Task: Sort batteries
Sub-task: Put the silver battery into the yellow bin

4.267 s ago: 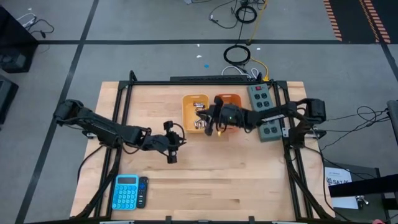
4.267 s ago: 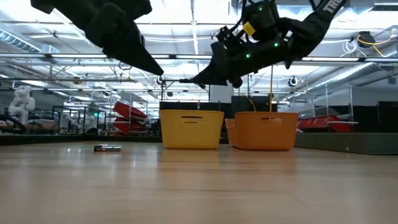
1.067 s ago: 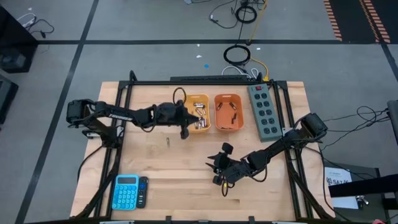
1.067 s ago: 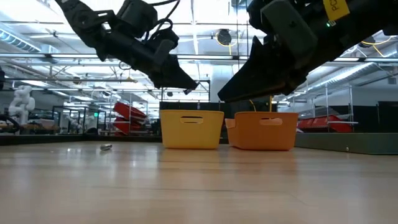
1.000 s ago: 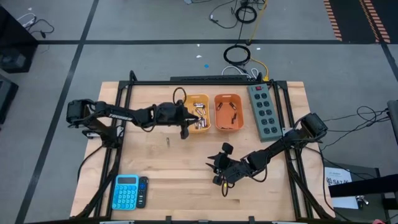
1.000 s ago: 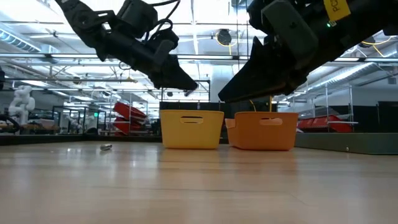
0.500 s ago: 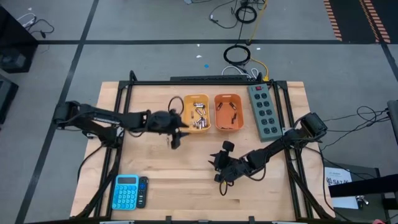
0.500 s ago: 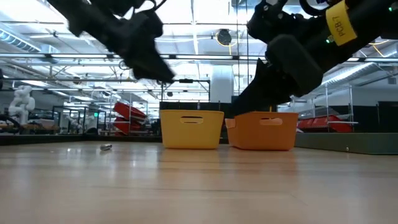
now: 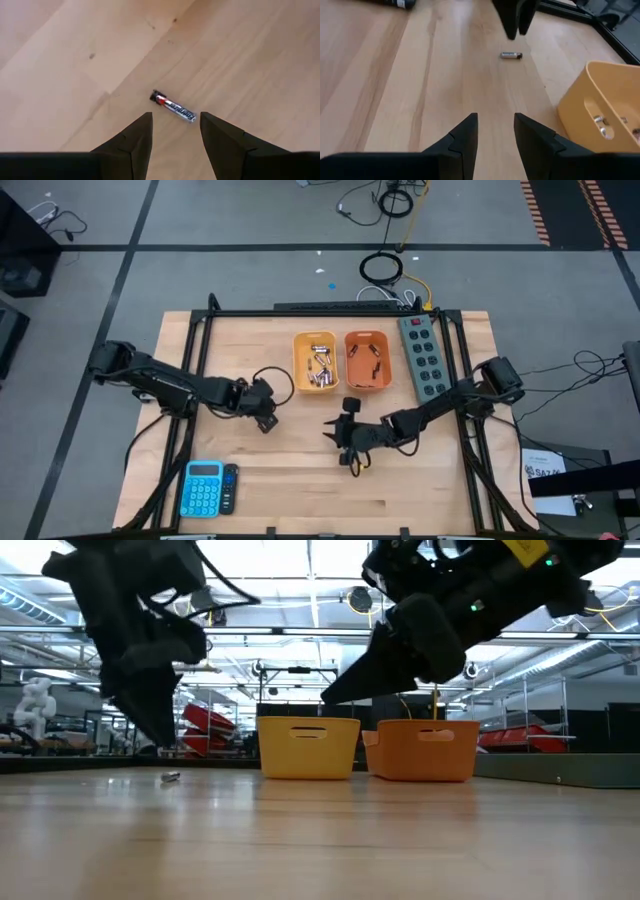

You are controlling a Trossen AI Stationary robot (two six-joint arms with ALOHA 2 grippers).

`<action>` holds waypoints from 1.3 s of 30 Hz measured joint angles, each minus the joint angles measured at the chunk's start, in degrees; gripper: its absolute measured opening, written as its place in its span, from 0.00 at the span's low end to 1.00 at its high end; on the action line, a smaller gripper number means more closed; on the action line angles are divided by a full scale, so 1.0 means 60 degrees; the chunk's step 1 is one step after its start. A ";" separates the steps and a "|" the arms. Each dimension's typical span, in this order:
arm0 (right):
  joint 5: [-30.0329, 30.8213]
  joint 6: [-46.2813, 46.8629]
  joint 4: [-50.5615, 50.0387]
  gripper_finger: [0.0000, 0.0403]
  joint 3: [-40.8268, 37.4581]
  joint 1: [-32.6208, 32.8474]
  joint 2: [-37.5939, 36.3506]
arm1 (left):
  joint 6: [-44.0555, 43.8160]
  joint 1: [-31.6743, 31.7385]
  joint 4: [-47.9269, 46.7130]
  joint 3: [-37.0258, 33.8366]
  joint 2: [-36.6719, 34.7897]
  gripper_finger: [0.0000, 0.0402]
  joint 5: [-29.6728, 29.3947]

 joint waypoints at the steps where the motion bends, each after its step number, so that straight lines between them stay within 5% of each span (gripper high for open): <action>1: -0.0167 -0.0106 0.0065 0.29 0.0000 -0.0091 0.0000 | -0.0187 -0.0001 0.0010 0.0000 0.0137 0.44 -0.0004; 18: -0.1643 -0.0830 0.0726 0.29 0.0000 -0.0755 0.0000 | 0.0193 0.0563 0.0860 0.0004 0.1687 0.44 0.0478; 35: -0.1630 0.0366 0.0719 0.29 0.0000 -0.0197 0.0000 | 0.3561 0.1485 0.0962 0.0005 0.1706 0.43 0.0142; 39: -0.1479 0.0791 0.0719 0.29 0.0000 0.0130 0.0000 | 0.4163 0.1743 0.0997 0.0004 0.1706 0.32 0.0573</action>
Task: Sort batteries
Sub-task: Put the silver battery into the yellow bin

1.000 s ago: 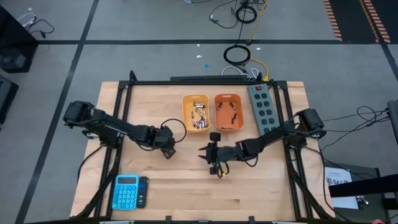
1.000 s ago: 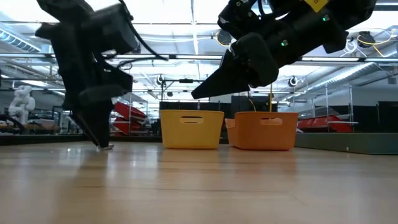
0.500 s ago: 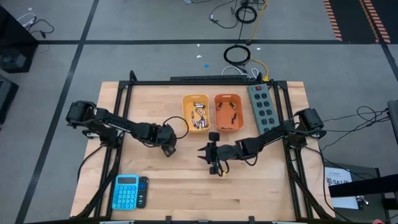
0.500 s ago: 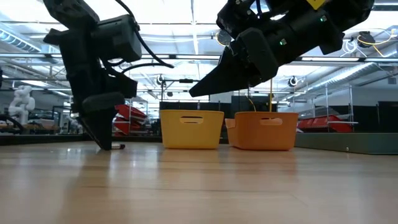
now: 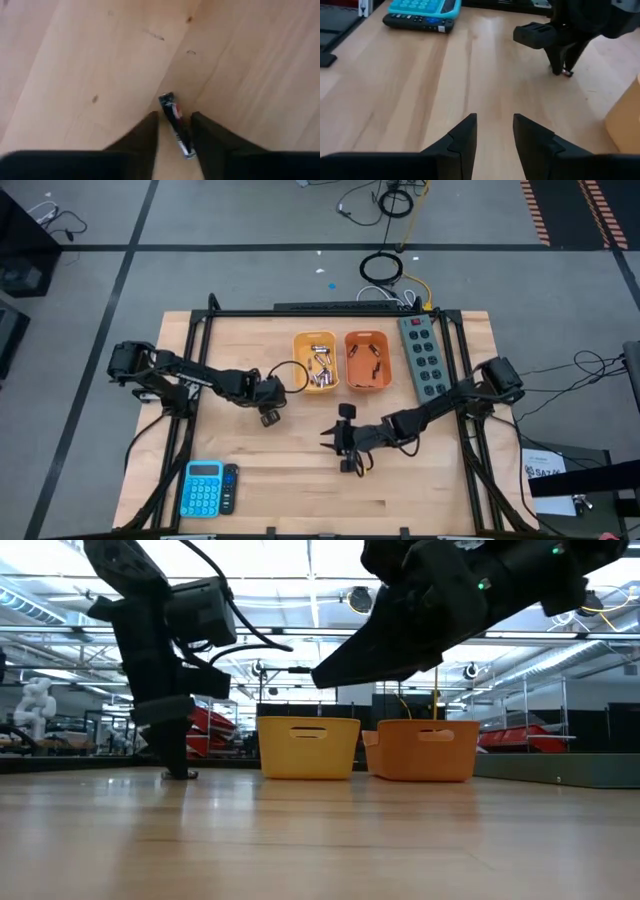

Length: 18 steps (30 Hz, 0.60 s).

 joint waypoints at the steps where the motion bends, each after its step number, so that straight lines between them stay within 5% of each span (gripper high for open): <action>1: 0.0145 0.0124 -0.0002 0.29 0.0000 0.0099 0.0000 | 0.0164 0.0027 0.0017 0.0002 0.0000 0.26 0.0083; 4: 0.0646 0.0452 -0.0014 0.29 0.0000 0.0428 0.0000 | 0.0647 0.0045 0.0014 0.0004 -0.0004 0.07 0.0156; 11: 0.1522 0.1128 -0.0035 0.29 0.0000 0.1035 0.0000 | 0.1628 0.0062 0.0422 -0.0043 -0.0145 0.05 0.0413; 18: 0.2340 0.2039 -0.0250 0.29 0.0000 0.1345 0.0000 | 0.2706 0.0615 0.2383 -0.0029 -0.0691 0.05 0.3482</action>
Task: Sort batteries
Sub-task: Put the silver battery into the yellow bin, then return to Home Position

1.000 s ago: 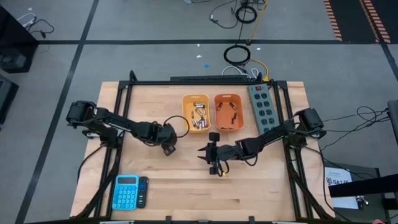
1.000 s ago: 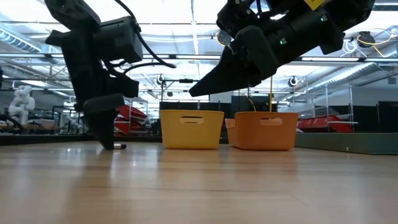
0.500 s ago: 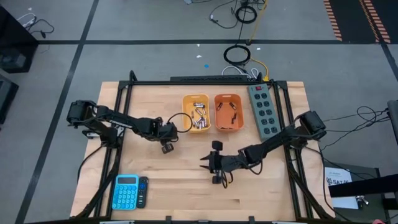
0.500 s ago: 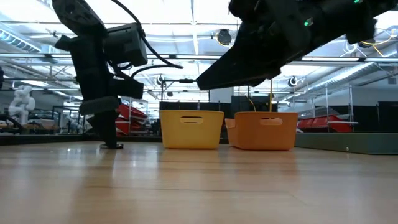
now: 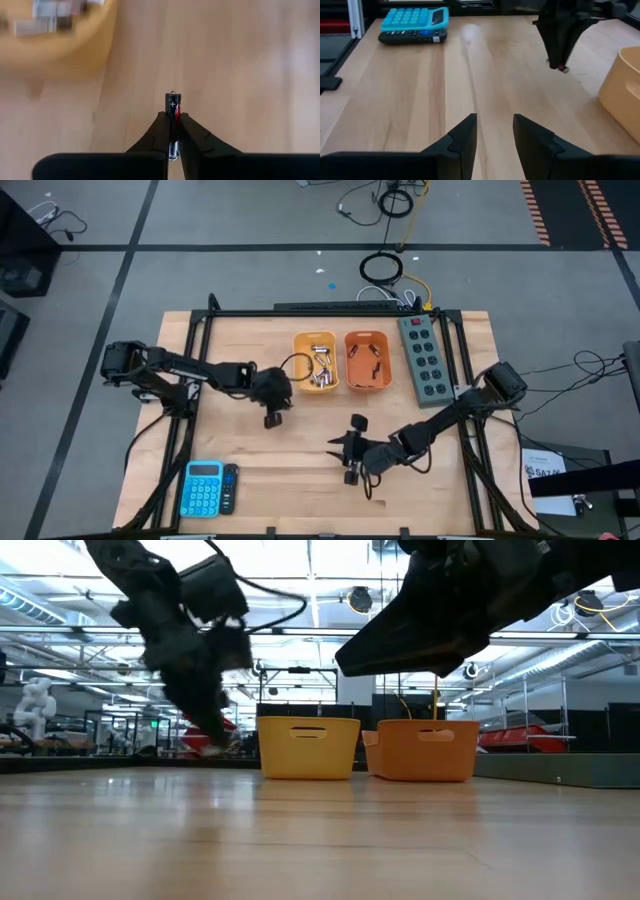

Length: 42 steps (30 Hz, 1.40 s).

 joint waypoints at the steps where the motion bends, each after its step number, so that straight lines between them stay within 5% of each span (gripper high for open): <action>1: 0.0073 0.0093 -0.0015 0.29 0.0000 0.0052 0.0000 | 0.0092 0.0075 0.0310 0.0000 -0.0034 0.05 0.0219; 8: 0.0575 0.0464 -0.0084 0.29 0.0000 0.0315 0.0000 | 0.0670 0.0584 0.3769 0.0007 -0.0091 0.05 0.1911; 15: 0.0602 0.0647 -0.0161 0.29 0.0000 0.0360 0.0000 | 0.0742 0.1175 0.5339 0.0011 -0.0098 0.12 -0.1090; 20: 0.0836 0.0653 -0.0266 0.29 0.0000 0.0359 0.0000 | 0.0941 0.1288 0.5335 0.0011 -0.0096 0.28 -0.1159; 25: 0.0766 0.0678 -0.0427 0.28 -0.0004 0.0350 -0.0367 | 0.1223 0.1258 0.5306 0.0011 -0.0096 0.33 -0.1156; 35: 0.0476 -0.2304 -0.2470 0.08 -0.0087 -0.0706 -0.3519 | 0.1720 -0.0243 0.5140 0.0007 -0.1286 0.33 -0.2448; 39: -0.0908 -0.3423 -0.1858 0.01 -0.1190 -0.1493 -0.5142 | 0.1476 -0.0895 0.4903 -0.0506 -0.2394 0.33 -0.2487; 42: -0.0998 -0.3440 -0.1008 0.01 -0.2540 -0.2132 -0.6573 | 0.1195 -0.1280 0.4687 -0.1229 -0.3302 0.33 -0.3228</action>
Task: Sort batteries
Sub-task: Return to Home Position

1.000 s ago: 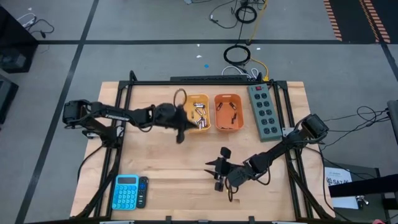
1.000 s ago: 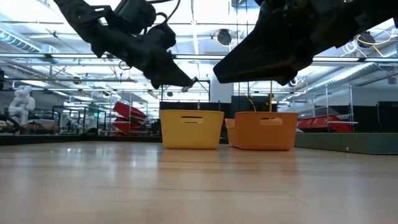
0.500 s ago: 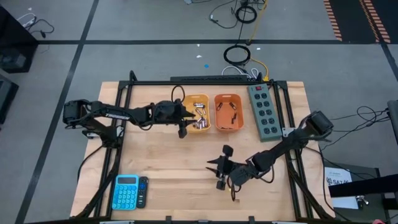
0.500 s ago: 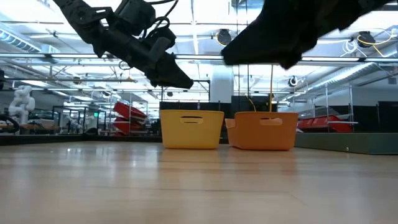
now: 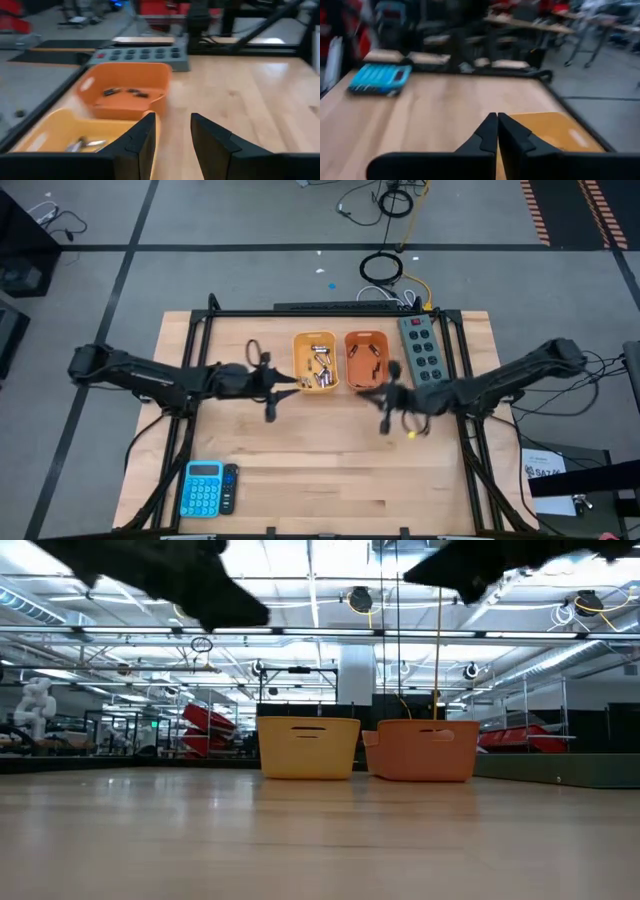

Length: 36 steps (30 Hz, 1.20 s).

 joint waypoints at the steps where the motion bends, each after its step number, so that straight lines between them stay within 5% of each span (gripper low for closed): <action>1: -0.0139 -0.0004 0.0402 0.01 -0.0510 -0.0219 -0.0466 | -0.0061 -0.0138 0.0006 -0.0248 -0.0300 0.33 -0.0368; 7: -0.1282 -0.0106 0.2597 0.00 -0.3125 -0.1298 -0.3044 | -0.0470 -0.1094 0.0172 -0.1283 -0.1859 0.32 -0.1826; 15: -0.1547 -0.0011 0.2710 0.00 -0.5162 -0.2397 -0.6270 | -0.0612 -0.1671 0.0461 -0.2991 -0.3583 0.32 -0.2781; 36: -0.2981 -0.0403 0.0486 0.00 -0.5543 -0.3589 -1.0638 | -0.1059 -0.1665 0.0397 -0.5117 -0.7101 0.02 -0.2828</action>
